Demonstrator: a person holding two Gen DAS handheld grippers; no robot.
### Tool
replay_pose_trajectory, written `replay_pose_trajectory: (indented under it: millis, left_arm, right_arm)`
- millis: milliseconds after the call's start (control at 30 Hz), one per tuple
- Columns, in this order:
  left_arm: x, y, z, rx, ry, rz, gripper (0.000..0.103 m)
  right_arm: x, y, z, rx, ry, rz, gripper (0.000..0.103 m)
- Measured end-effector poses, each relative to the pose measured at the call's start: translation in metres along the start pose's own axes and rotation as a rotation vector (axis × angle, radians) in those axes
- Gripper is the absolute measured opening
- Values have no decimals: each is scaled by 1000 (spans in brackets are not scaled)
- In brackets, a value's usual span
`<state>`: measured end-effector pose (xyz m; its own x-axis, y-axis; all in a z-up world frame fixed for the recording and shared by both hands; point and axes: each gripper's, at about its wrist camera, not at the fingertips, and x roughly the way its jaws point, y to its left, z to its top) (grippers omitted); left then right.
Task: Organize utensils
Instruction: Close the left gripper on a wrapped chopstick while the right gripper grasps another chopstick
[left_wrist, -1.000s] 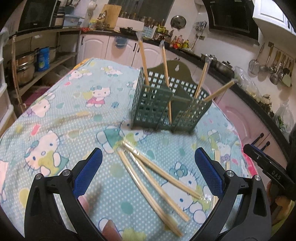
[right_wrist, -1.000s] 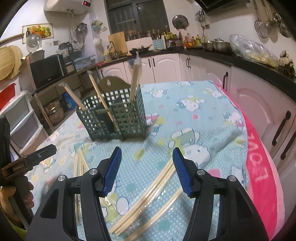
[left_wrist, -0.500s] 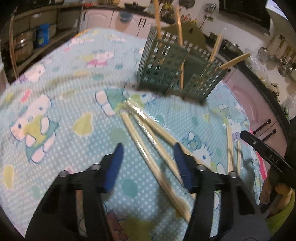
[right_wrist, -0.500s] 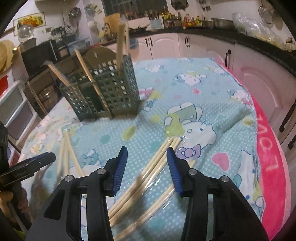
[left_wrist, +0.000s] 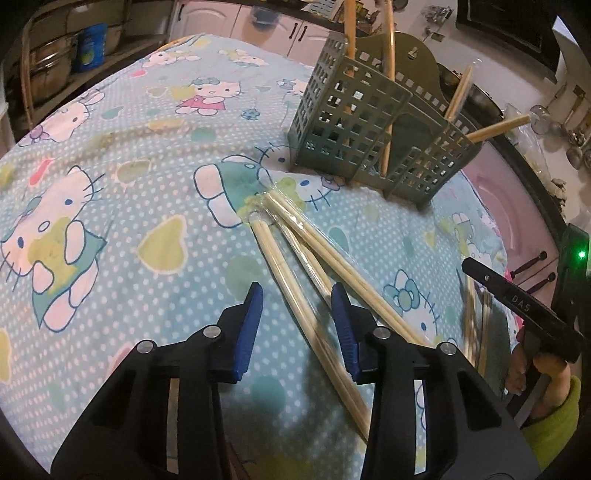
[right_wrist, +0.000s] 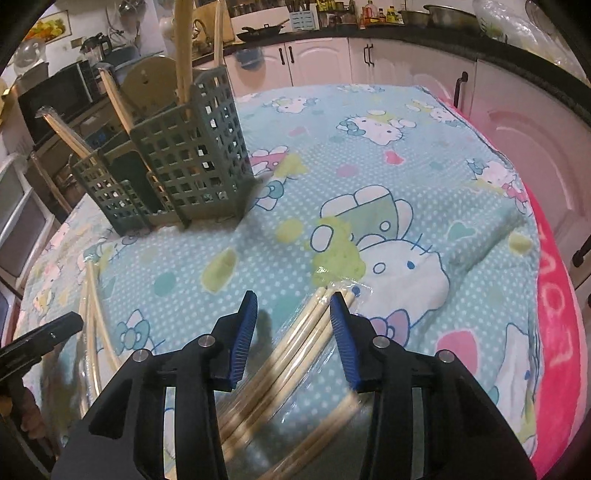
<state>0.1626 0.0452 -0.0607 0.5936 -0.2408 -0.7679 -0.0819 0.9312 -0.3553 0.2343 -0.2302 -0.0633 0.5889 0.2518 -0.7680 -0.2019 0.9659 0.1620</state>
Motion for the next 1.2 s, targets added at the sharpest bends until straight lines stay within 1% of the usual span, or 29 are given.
replay_pose_trajectory:
  millis: [67,233,367,500,533,600,767,800,900,967,1000,1067,1133,1200]
  left_arm:
    - [3,1,3,-6,2,3,30]
    - [8,3,12,-22,7,7,28]
    - [11,9,18,-43,12,4,25]
    - [16,13,24,-60,17,-3,24]
    - [17,14,25,-65,19,-7,24]
    - [20,16,29,-77,22,-13,23]
    - [25,21,37,-102,27,-25,22]
    - [26,22,39,-109,26,-28,20]
    - [27,25,42,-127,23,-35,18]
    - [28,27,44,-131,19,-36,15]
    - [28,27,45,-133,20,-40,14]
    - [27,28,46,-128,21,-42,11]
    - [26,29,48,-125,20,-43,5]
    - [24,31,49,-127,19,-48,4]
  right_arm:
    - [3,1,2,1,2,5,39]
    - [11,4,8,-12,16,-16,39]
    - [20,6,12,-9,44,-3,39]
    - [26,10,15,-15,52,2,39]
    - [27,10,16,-15,55,7,36]
    - [28,13,18,-21,62,10,33]
    - [32,19,21,-48,85,9,18]
    - [32,20,21,-53,90,7,17]
    - [31,26,22,-77,112,5,10]
    - [29,30,24,-82,109,15,8]
    - [28,32,24,-82,106,31,6]
    - [25,37,26,-78,103,70,6]
    - [21,41,27,-84,95,91,6]
    - [15,50,29,-100,77,109,6]
